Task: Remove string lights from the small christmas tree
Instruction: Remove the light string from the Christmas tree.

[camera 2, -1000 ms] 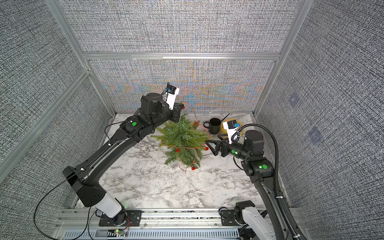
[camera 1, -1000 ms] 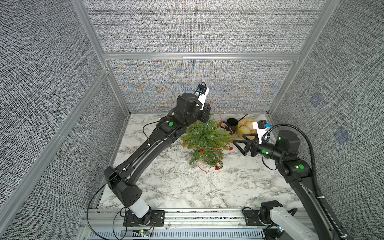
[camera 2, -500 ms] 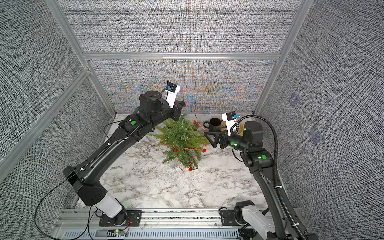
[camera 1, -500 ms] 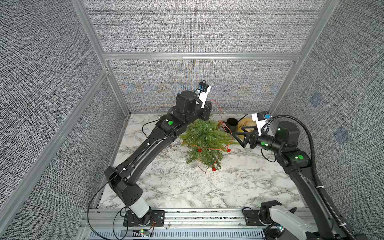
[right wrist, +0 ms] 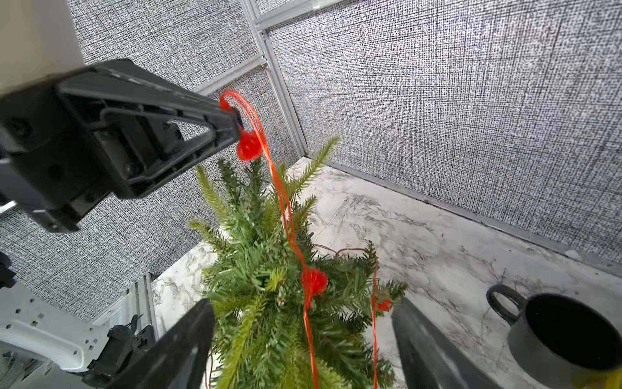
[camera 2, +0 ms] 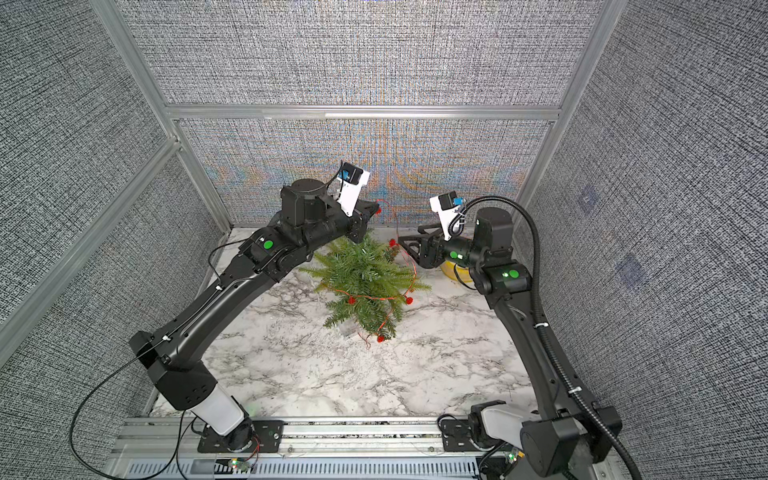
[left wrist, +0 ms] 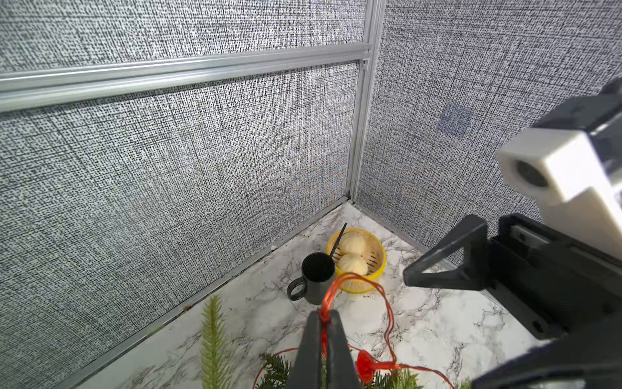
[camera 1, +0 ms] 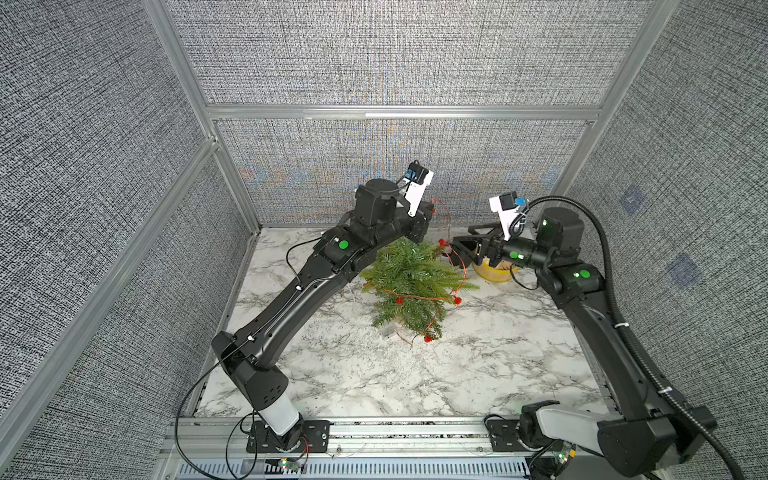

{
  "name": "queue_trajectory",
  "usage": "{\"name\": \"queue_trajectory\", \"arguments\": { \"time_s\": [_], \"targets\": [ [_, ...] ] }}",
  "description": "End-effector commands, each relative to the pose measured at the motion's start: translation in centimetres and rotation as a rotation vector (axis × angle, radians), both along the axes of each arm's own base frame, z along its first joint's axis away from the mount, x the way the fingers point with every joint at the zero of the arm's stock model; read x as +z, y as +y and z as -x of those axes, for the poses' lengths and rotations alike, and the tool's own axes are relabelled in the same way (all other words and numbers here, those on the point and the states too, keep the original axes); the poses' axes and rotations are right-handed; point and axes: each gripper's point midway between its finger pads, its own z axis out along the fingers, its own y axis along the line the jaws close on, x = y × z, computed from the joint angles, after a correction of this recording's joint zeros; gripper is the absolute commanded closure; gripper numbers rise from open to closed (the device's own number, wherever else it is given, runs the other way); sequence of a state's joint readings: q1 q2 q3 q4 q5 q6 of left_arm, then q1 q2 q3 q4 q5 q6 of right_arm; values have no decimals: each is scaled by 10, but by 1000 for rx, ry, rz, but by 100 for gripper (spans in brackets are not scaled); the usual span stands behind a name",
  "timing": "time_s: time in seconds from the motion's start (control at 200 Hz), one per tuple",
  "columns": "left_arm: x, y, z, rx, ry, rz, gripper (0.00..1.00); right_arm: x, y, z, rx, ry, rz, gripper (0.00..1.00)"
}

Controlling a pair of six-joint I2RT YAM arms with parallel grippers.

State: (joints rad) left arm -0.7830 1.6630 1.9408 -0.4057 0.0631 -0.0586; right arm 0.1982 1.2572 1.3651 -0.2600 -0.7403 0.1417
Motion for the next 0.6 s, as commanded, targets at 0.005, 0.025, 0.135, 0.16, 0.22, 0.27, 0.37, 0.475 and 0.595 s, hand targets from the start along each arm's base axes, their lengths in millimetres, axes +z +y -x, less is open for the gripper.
{"name": "queue_trajectory", "arguments": {
  "time_s": [0.005,0.025,0.135,0.16,0.22,0.27,0.37,0.475,0.595],
  "targets": [
    [5,-4,4,-27,-17,1,100,16,13,0,88,-63,-10,24],
    [5,-4,4,-27,-16,0,100,17,16,0,101,-66,-11,25],
    [4,-7,4,-33,-16,-5,100,23,31,2,189,-80,-20,28],
    [5,-7,5,-34,-16,-5,100,25,34,2,200,-84,-20,29],
    [5,-8,6,-39,-16,-3,100,26,39,-1,216,-85,-19,34],
    [5,-9,7,-43,-16,-3,100,27,41,-3,224,-86,-17,39],
    [3,-10,8,-46,-13,-10,100,26,43,-9,226,-85,-7,47],
    [2,-9,8,-37,-12,-16,100,21,43,-10,230,-80,9,57],
    [3,-6,8,-26,-17,-19,100,17,43,-8,234,-71,23,65]
  ]
}}
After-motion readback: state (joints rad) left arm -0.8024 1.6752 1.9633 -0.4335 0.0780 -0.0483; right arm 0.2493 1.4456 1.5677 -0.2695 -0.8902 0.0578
